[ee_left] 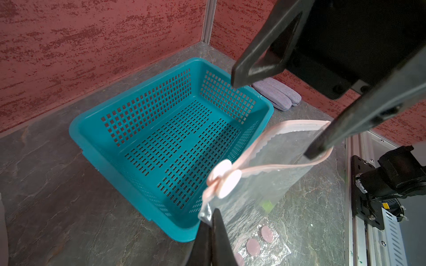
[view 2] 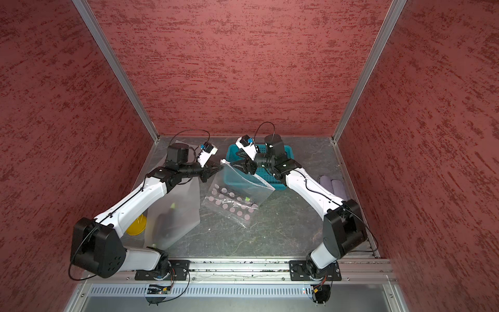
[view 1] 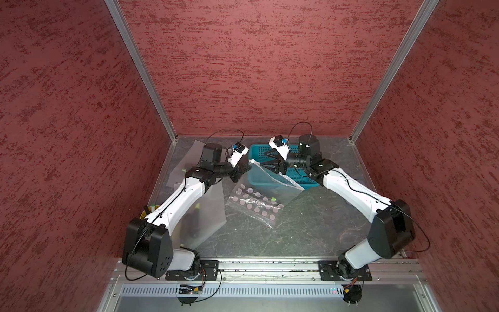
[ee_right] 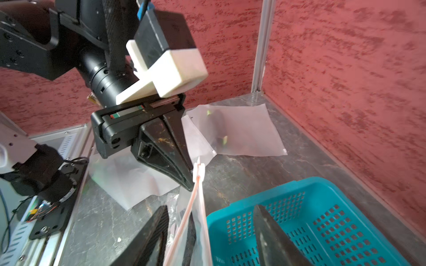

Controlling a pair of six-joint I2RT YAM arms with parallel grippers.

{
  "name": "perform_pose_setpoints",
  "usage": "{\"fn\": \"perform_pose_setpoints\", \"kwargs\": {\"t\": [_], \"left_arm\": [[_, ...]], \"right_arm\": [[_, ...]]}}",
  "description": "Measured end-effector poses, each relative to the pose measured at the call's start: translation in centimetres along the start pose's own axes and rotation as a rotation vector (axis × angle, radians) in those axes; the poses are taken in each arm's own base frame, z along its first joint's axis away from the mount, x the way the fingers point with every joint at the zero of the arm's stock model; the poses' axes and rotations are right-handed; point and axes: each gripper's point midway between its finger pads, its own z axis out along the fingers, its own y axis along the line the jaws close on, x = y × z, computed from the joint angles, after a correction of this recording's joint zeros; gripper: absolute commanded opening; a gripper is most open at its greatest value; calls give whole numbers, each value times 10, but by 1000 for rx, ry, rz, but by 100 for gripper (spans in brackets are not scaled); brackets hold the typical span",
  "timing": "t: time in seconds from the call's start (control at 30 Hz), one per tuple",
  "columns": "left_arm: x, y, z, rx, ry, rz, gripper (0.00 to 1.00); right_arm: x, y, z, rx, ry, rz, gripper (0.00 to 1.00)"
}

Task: Place the eggplant in a zip-top bag and seal the zipper
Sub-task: Zip the zipper on the zipper food storage bag.

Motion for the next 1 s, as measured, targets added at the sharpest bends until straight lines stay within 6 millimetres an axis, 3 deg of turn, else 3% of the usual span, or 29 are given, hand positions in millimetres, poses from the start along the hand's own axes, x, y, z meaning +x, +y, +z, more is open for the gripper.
{"fn": "perform_pose_setpoints", "kwargs": {"t": [0.33, 0.63, 1.0], "left_arm": [[10, -8, 5, 4, 47, -8, 0], [11, -11, 6, 4, 53, -4, 0], [12, -9, 5, -10, 55, 0, 0]], "right_arm": [[4, 16, 17, -96, 24, 20, 60], [12, 12, 25, -110, 54, 58, 45], [17, 10, 31, -123, 81, 96, 16]]}}
